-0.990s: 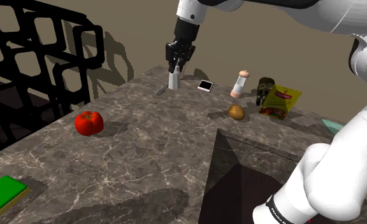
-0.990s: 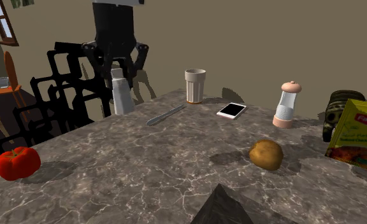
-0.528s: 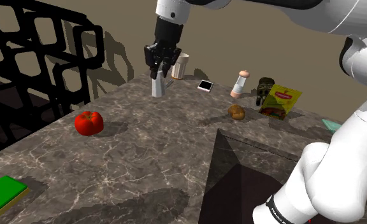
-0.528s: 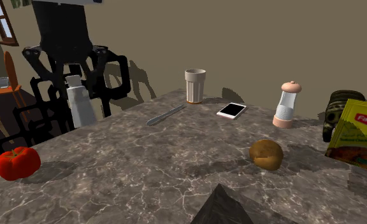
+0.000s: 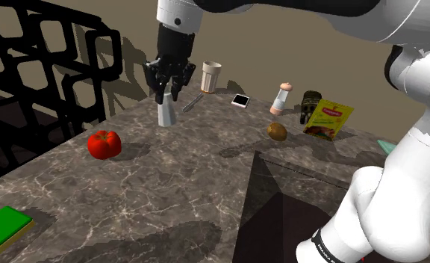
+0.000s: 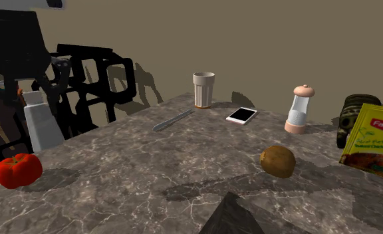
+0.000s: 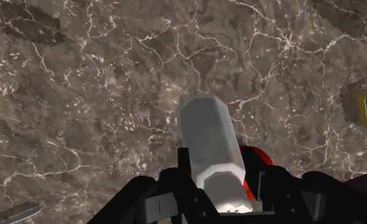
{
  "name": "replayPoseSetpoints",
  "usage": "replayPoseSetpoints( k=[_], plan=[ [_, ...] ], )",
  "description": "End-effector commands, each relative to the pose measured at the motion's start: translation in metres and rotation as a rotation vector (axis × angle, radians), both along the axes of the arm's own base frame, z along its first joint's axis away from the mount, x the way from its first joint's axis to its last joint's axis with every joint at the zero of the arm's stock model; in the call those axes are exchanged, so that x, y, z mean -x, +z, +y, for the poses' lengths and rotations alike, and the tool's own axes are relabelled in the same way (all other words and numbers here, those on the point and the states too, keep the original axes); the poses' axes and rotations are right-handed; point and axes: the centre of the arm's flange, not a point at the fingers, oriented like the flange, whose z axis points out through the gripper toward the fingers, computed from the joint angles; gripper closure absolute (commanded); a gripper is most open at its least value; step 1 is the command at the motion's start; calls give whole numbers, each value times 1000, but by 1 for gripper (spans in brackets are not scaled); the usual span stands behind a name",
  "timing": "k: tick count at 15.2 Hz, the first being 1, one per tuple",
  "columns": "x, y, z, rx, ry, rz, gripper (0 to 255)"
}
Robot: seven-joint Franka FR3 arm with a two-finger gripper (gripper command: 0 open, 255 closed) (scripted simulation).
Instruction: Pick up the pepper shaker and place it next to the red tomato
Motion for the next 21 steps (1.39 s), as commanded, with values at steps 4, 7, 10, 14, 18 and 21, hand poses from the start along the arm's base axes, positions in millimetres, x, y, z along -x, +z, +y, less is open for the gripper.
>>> replayPoseSetpoints(
  k=[4,7,10,14,18,21],
  plan=[
    [0,-26,1,0,-1,-1,255],
    [0,-42,1,0,-1,-1,255],
    [0,-58,1,0,-1,-1,255],
    [0,-79,1,0,-1,-1,255],
    [0,-100,1,0,-1,-1,255],
    [0,-116,1,0,-1,-1,255]
  ],
)
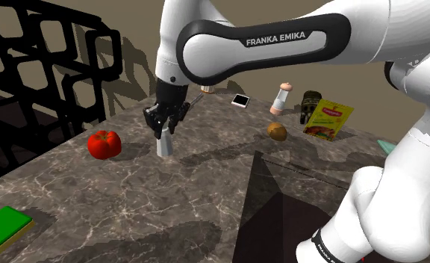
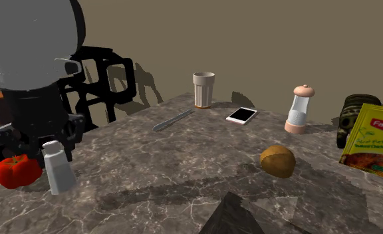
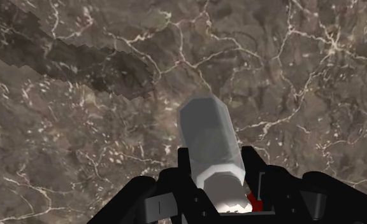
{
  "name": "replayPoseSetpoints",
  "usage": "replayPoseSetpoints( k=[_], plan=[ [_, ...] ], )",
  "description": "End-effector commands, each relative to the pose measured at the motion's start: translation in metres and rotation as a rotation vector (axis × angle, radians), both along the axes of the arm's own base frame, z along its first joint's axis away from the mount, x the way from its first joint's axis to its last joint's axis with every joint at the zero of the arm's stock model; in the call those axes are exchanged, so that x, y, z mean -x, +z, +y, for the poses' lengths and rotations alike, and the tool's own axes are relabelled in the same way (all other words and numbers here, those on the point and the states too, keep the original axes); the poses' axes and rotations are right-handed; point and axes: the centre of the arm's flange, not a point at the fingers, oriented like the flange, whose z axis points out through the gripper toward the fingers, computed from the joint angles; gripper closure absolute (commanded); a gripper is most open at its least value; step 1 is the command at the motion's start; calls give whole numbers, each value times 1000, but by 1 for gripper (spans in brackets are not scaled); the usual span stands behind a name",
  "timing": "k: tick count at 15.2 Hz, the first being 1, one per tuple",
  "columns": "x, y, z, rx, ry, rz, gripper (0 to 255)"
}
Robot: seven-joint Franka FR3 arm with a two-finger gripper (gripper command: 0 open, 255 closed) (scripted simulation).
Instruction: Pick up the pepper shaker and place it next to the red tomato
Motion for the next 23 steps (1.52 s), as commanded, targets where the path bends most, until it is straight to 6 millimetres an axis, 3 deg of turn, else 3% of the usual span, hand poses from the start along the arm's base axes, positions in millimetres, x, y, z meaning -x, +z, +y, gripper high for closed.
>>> replayPoseSetpoints(
  k=[1,7,15,16,21,23],
  plan=[
    [-1,-11,0,0,0,0,255],
    [-1,-43,0,0,0,0,255],
    [-1,-44,0,0,0,0,255],
    [-1,-44,0,0,0,0,0],
    [-1,-44,0,0,0,0,0],
    [2,-18,-1,0,0,0,0]
  ],
)
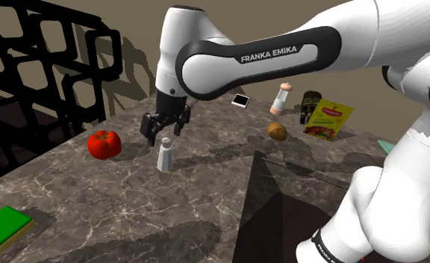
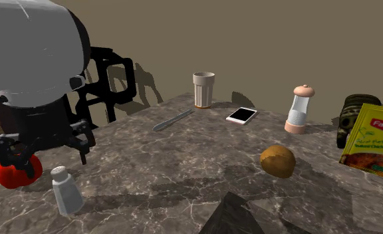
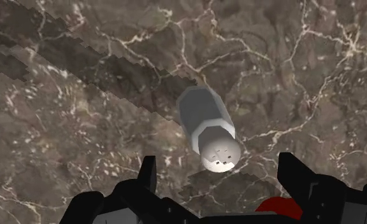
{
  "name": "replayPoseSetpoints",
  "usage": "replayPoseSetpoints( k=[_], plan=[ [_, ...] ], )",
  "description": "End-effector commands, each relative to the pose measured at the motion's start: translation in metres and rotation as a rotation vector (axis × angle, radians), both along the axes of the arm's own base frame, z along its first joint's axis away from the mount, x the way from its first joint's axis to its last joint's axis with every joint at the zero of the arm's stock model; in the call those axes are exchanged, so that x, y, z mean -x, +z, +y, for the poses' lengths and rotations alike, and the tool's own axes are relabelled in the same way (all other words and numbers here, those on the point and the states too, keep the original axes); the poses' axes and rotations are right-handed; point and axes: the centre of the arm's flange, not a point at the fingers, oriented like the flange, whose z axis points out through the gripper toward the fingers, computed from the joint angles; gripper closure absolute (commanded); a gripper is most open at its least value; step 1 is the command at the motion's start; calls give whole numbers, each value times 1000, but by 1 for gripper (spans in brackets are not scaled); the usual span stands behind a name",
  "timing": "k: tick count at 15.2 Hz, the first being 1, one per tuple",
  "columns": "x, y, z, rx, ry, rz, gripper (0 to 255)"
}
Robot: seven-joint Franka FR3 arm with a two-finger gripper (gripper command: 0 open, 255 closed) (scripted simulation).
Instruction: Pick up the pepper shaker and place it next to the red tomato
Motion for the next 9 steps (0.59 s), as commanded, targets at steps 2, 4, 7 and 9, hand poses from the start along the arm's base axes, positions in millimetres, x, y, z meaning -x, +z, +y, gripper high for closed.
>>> replayPoseSetpoints(
  k=[2,4,7,9],
  plan=[
    [2,33,-2,0,0,1,0],
    [3,33,-2,0,0,1,0],
    [2,33,-2,0,0,1,0],
    [2,33,-2,0,0,1,0]
  ],
)
